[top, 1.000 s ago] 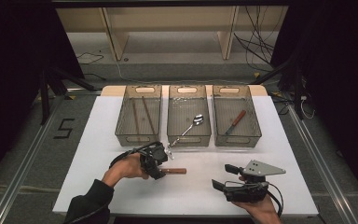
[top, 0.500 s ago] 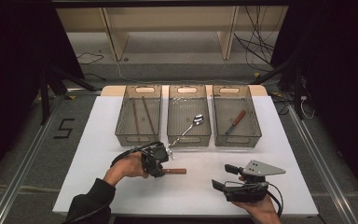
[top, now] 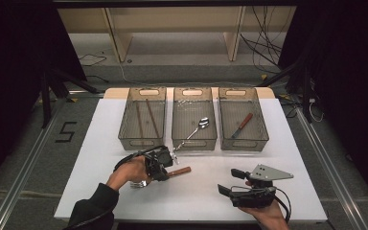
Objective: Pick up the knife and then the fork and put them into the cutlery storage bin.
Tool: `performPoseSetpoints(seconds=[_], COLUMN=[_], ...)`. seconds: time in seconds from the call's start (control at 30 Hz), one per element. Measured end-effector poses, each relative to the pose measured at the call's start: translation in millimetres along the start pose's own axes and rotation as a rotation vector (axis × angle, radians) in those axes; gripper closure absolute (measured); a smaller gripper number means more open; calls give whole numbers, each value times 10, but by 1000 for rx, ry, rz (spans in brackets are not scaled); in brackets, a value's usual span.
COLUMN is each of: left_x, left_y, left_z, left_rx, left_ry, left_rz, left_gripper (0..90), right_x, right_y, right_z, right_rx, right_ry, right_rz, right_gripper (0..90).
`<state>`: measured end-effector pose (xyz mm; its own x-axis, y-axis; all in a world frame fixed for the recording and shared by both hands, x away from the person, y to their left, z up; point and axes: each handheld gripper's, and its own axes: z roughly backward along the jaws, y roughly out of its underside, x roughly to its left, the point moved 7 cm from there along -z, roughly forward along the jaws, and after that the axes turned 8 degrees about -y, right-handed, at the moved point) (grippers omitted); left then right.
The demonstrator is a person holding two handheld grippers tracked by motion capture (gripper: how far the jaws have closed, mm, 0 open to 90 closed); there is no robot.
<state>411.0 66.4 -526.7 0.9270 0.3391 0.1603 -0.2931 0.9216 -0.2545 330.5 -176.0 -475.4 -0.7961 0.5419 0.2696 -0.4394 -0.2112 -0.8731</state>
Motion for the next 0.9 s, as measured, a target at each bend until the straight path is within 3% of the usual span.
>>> performPoseSetpoints(seconds=[0.2, 0.57, 0.9], left_x=[55, 88, 156], left_y=[-24, -121, -308], left_z=[60, 208, 410], left_rx=[-36, -109, -205], left_ry=[-24, -18, -2], left_rz=[48, 109, 180], left_gripper=[769, 771, 771], right_x=[0, -1, -8], right_y=[0, 0, 1], right_z=[1, 2, -2], right_rx=[0, 0, -1], right_ry=[-1, 0, 1], right_rz=[0, -2, -5], right_gripper=[231, 231, 231])
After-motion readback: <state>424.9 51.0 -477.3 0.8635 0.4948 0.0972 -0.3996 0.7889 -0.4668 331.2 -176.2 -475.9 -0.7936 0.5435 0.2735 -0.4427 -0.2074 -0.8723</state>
